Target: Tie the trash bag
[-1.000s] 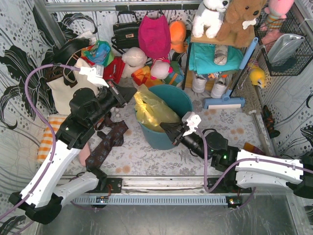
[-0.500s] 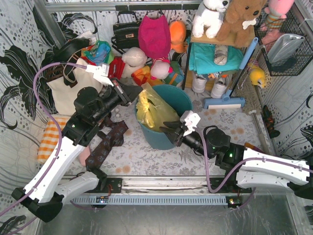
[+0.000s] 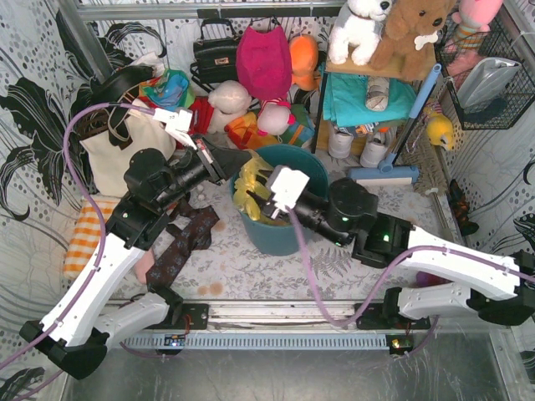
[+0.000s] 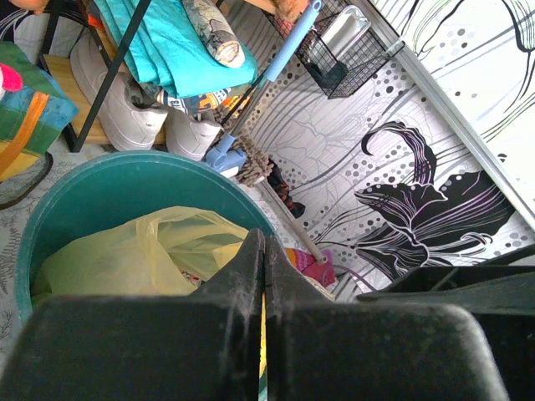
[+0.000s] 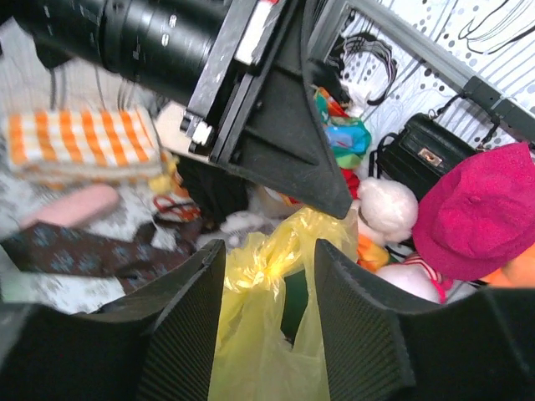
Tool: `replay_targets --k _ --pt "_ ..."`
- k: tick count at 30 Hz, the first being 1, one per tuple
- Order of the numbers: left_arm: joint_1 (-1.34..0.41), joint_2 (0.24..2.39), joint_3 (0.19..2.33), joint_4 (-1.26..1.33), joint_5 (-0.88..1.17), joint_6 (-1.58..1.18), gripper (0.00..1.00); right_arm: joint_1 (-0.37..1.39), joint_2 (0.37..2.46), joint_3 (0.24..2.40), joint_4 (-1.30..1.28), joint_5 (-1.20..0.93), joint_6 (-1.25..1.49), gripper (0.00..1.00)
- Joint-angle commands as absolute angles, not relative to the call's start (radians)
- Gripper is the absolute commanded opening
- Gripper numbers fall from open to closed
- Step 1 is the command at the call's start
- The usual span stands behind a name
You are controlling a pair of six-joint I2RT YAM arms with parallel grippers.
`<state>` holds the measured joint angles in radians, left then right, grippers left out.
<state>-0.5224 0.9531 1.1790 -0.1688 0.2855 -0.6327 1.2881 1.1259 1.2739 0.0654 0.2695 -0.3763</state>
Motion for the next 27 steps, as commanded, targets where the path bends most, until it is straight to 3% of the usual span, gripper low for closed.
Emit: replay_targets --k 1,13,27 --pt "-0.52 0.941 1.179 -0.111 0.317 -0.637 0.0 1.284 1.19 1.342 -0.051 0.279 -0.507 0.48" --pt "-0.519 0.941 1.18 -0.131 0.326 -0.638 0.0 1.184 1.187 1.324 -0.005 0.25 -0.475 0.37" --pt "-0.52 0.933 1.178 -0.143 0.327 -0.643 0.0 1.161 1.223 1.343 0.043 0.177 -0.457 0.33"
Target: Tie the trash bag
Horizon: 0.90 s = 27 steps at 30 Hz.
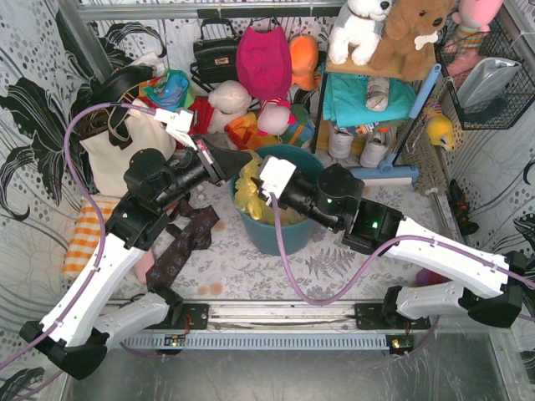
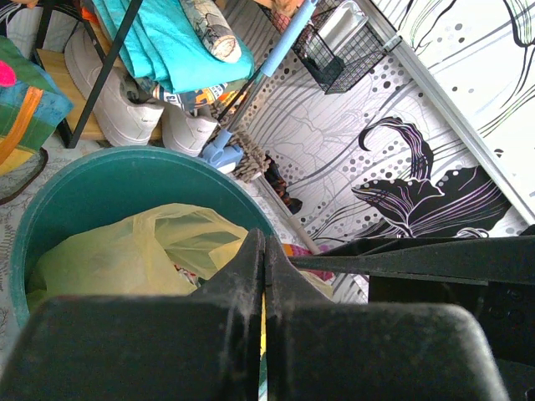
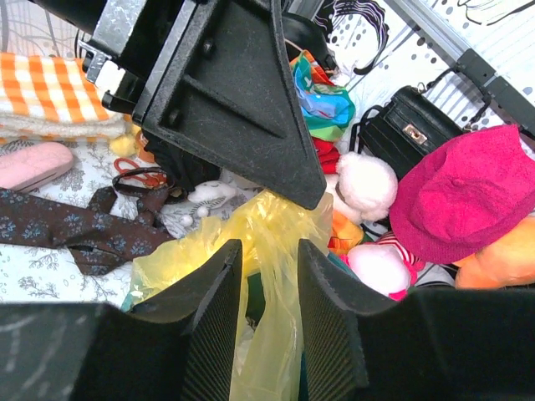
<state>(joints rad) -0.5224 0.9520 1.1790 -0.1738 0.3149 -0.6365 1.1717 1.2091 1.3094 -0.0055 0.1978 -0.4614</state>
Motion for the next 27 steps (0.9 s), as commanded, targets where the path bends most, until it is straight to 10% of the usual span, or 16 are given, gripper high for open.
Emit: replay_targets --k 1,11,27 --pt "-0.519 0.932 1.18 -0.143 0.327 -0.643 0.0 1.159 1.23 1.345 0.044 0.18 -0.457 0.33" --pt "-0.519 0.927 1.172 -0.14 0.336 -0.646 0.0 1.15 1.236 1.361 0.017 0.182 -0.461 0.0" --pt "-0.52 0.922 1.169 -0.152 0.28 -0.641 0.05 1.15 1.16 1.304 -0.098 0.065 -0.366 0.0"
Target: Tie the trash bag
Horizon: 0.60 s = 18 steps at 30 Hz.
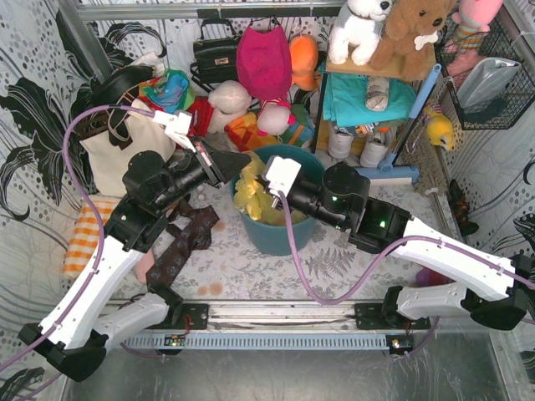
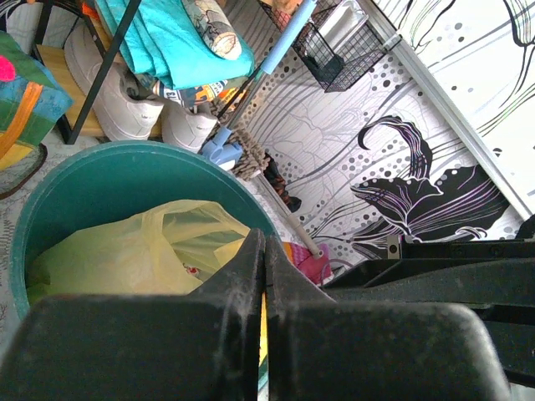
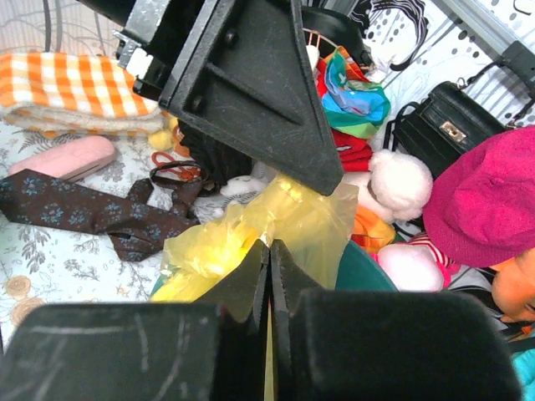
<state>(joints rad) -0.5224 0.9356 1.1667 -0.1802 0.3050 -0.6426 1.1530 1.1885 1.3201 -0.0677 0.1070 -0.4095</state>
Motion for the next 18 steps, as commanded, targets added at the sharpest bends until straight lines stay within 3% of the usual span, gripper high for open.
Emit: replay_targets --k 1,11,18 --pt "-0.52 0.921 1.169 -0.152 0.276 -0.641 0.06 1.149 1.158 1.304 -0.104 0.062 -0.364 0.0" --pt "-0.519 0.916 1.17 -0.155 0.265 -0.643 0.14 1.149 1.141 1.282 -0.175 0.04 -0.316 0.0" --pt "-0.52 0.915 1.173 -0.158 0.262 -0.642 0.11 1.15 1.106 1.246 -0.187 0.052 -0.295 0.0"
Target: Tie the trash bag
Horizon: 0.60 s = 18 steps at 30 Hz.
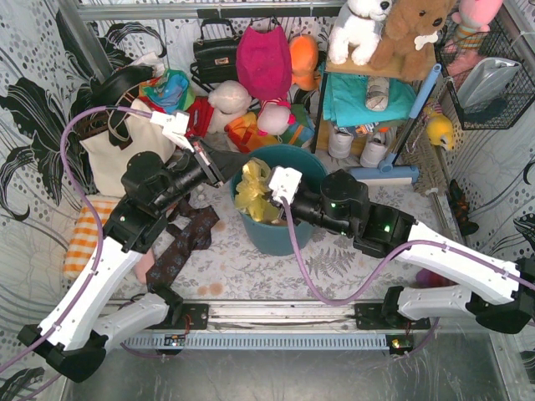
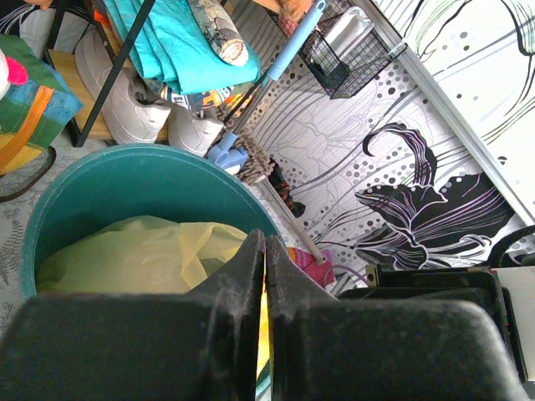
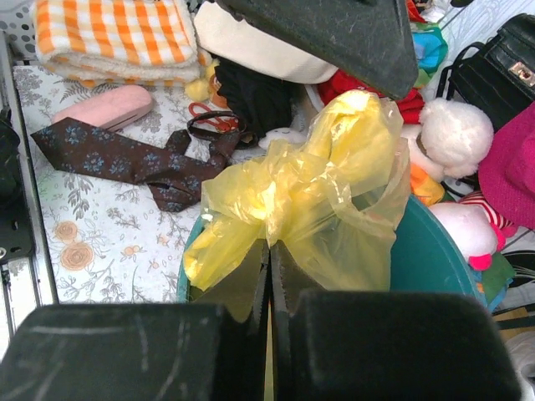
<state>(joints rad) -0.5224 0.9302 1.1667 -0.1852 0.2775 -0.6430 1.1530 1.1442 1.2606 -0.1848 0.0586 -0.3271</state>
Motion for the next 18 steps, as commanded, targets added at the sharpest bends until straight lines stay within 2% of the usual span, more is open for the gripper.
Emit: replay_targets --k 1,3,8,11,13,18 --pt "-0.52 0.916 1.175 -0.158 0.265 -0.642 0.06 1.15 1.103 1.246 -0.186 0.052 -0.295 0.0" --pt "-0.52 0.918 1.178 -0.158 0.266 -0.642 0.0 1.15 1.104 1.248 -0.178 0.059 -0.297 0.0" --pt "-0.52 0.921 1.178 -0.155 0.272 -0.646 0.0 1.15 1.104 1.262 -0.131 0.081 -0.299 0.0" --pt "-0.519 0.922 1.188 -0.169 0.273 -0.644 0.2 1.15 1.1 1.269 -0.117 0.071 -0.289 0.0" --pt "-0.52 0.922 1.207 -0.209 0.26 -0.638 0.27 1.15 1.1 1.267 -0.115 0.07 -0.285 0.0" --pt "-0.52 0.931 1.286 -0.373 0.235 -0.627 0.29 1.15 1.103 1.264 -0.115 0.079 -0.286 0.0"
